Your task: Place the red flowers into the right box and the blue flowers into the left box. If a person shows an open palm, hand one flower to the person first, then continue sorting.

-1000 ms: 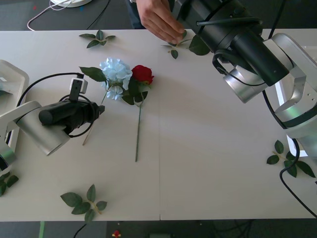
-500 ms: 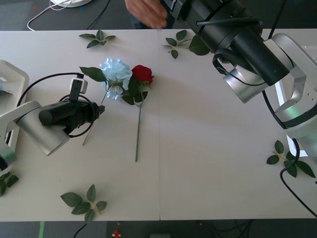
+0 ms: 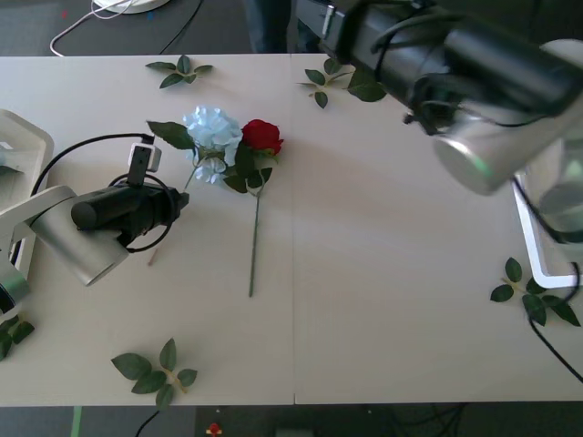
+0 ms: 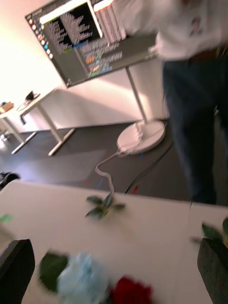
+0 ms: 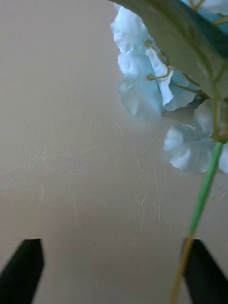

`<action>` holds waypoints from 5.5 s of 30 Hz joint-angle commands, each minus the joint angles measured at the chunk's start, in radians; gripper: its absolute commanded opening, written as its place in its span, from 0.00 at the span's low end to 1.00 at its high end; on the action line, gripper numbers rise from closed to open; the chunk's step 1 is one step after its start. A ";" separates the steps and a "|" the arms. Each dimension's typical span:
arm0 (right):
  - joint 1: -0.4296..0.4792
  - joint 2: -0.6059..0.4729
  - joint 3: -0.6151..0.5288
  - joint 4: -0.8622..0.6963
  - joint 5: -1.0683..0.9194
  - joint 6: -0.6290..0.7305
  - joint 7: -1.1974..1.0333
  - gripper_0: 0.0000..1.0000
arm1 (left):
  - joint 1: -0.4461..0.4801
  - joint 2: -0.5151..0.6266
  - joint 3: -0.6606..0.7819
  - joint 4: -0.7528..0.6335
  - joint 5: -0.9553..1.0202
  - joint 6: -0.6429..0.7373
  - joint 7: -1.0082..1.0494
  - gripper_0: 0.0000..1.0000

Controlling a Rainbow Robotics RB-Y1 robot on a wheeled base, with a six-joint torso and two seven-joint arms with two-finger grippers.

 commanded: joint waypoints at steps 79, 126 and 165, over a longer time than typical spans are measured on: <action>0.826 -0.449 -0.629 -0.327 -1.784 0.167 1.717 1.00 | -0.228 -0.059 0.896 -0.516 0.338 0.631 -0.247 0.00; 0.826 -0.449 -0.629 -0.327 -1.784 0.167 1.717 1.00 | -0.514 -0.287 0.643 0.338 0.332 -0.343 -0.711 0.00; 0.826 -0.449 -0.629 -0.327 -1.784 0.167 1.717 1.00 | -0.514 -0.287 0.641 0.338 0.341 -0.343 -0.707 1.00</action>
